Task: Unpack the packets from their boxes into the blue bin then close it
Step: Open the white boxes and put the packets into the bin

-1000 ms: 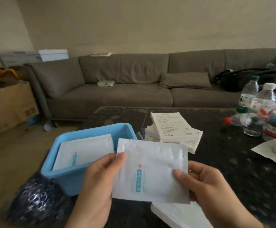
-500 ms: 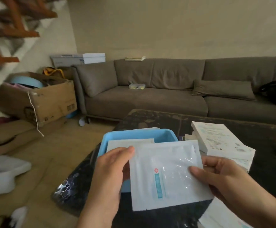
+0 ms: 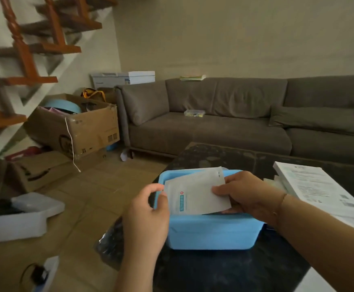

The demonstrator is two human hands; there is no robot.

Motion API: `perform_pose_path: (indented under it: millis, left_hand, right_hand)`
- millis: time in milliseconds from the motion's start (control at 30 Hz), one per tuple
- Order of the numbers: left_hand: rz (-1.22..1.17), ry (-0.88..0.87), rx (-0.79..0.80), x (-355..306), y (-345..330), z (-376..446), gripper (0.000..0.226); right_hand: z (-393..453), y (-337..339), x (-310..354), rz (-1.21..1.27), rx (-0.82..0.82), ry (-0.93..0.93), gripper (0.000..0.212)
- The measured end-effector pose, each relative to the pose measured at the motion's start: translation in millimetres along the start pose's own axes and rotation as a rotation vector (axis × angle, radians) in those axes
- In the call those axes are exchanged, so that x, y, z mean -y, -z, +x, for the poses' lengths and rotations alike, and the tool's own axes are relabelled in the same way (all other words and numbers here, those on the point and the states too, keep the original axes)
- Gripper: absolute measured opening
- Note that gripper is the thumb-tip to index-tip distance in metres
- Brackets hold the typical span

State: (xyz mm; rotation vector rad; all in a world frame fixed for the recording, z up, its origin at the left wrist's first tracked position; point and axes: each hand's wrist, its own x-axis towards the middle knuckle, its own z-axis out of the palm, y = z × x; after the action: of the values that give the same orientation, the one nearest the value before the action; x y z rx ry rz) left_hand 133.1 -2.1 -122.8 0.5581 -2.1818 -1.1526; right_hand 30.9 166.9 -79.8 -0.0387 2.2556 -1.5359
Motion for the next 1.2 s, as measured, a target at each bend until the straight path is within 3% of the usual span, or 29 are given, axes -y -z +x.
perform_pose_path:
  millis: [300, 467, 600, 700, 833, 967, 1100, 1200]
  left_hand:
    - [0.295, -0.173, 0.014, -1, -3, -3, 0.025]
    - [0.415, -0.098, 0.154, -6, -6, -2, 0.024]
    - [0.487, -0.103, 0.147, -12, -8, -1, 0.022]
    - [0.451, -0.133, 0.094, -8, -12, 2, 0.025]
    - [0.263, -0.302, -0.050, -6, -20, -3, 0.019]
    - [0.086, -0.497, -0.097, -16, -33, -20, 0.018]
    - [-0.063, -0.777, 0.049, -27, -48, -52, 0.031]
    - [-0.147, -1.013, 0.203, -34, -62, -82, 0.030]
  right_hand:
    - [-1, 27, 9, -0.703, -0.067, 0.054, 0.032]
    - [6, 14, -1, -0.904, -0.057, 0.225, 0.029]
    - [5, 13, -5, -0.954, -0.061, 0.288, 0.031]
    - [-9, 21, -2, -0.945, -0.168, 0.405, 0.035]
    - [-65, 53, -28, -0.701, -0.362, 0.708, 0.020]
    - [-138, 82, -112, -0.707, -0.394, 0.700, 0.026]
    - [-169, 99, -196, -1.066, -0.277, 0.514, 0.036]
    - [-169, 102, -225, -1.184, -0.258, 0.528, 0.043]
